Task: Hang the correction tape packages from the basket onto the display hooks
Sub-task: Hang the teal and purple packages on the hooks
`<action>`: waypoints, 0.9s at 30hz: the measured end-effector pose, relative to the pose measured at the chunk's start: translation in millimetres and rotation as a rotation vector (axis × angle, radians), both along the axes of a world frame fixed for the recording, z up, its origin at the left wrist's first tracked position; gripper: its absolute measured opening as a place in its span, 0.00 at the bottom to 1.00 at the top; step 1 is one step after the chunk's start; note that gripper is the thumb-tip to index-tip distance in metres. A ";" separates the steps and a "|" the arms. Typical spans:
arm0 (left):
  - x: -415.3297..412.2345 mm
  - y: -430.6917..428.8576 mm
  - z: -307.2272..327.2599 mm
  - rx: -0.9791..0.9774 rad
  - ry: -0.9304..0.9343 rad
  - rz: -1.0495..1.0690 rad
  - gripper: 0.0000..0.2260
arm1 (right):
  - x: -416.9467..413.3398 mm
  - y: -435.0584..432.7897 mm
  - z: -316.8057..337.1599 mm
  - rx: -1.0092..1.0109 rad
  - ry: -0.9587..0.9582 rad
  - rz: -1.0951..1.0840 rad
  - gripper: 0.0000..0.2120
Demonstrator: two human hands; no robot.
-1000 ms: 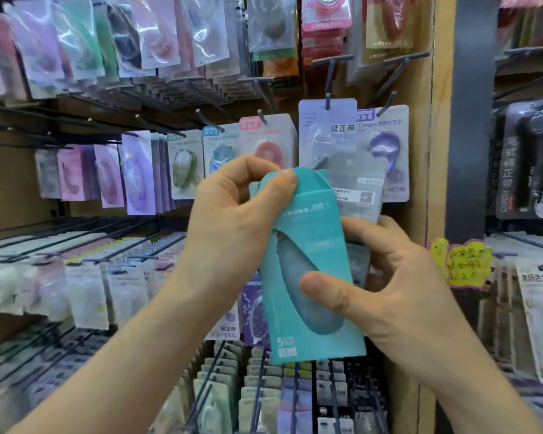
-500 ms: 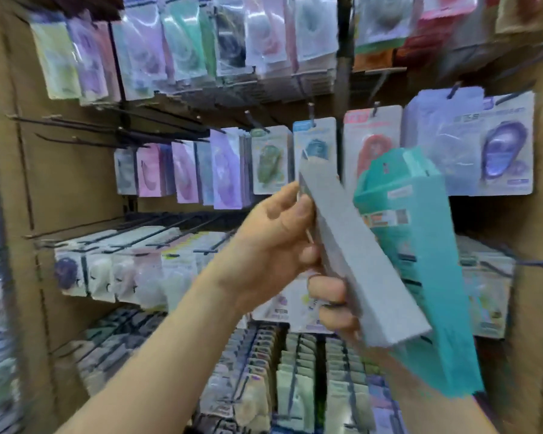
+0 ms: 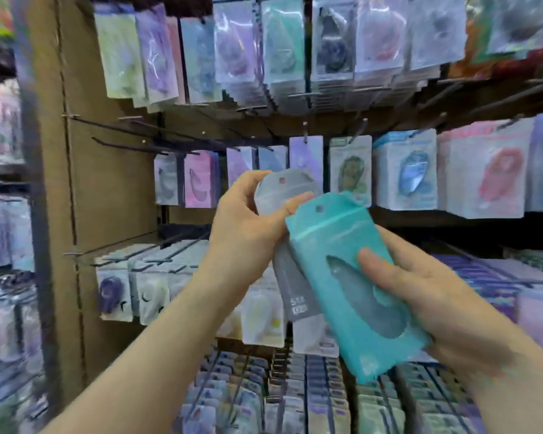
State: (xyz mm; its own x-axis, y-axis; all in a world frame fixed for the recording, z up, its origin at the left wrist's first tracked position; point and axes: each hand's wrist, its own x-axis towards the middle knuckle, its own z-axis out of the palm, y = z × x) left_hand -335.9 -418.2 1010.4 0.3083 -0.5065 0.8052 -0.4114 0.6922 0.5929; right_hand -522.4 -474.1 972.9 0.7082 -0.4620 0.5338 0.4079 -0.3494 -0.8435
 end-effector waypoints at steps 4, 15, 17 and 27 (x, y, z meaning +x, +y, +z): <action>29.3 3.9 7.1 0.072 0.071 -0.006 0.09 | 29.9 3.4 15.3 -0.160 0.078 -0.172 0.14; 109.4 -1.0 26.0 0.061 0.311 -0.038 0.07 | 89.8 -30.2 63.0 -0.649 0.240 -0.319 0.14; 118.8 -2.7 29.9 0.017 0.300 0.035 0.08 | 102.3 -36.9 69.9 -0.682 0.240 -0.340 0.13; 226.1 1.7 61.8 -0.109 0.201 0.492 0.06 | 200.9 -45.2 89.7 -0.680 0.247 -0.329 0.07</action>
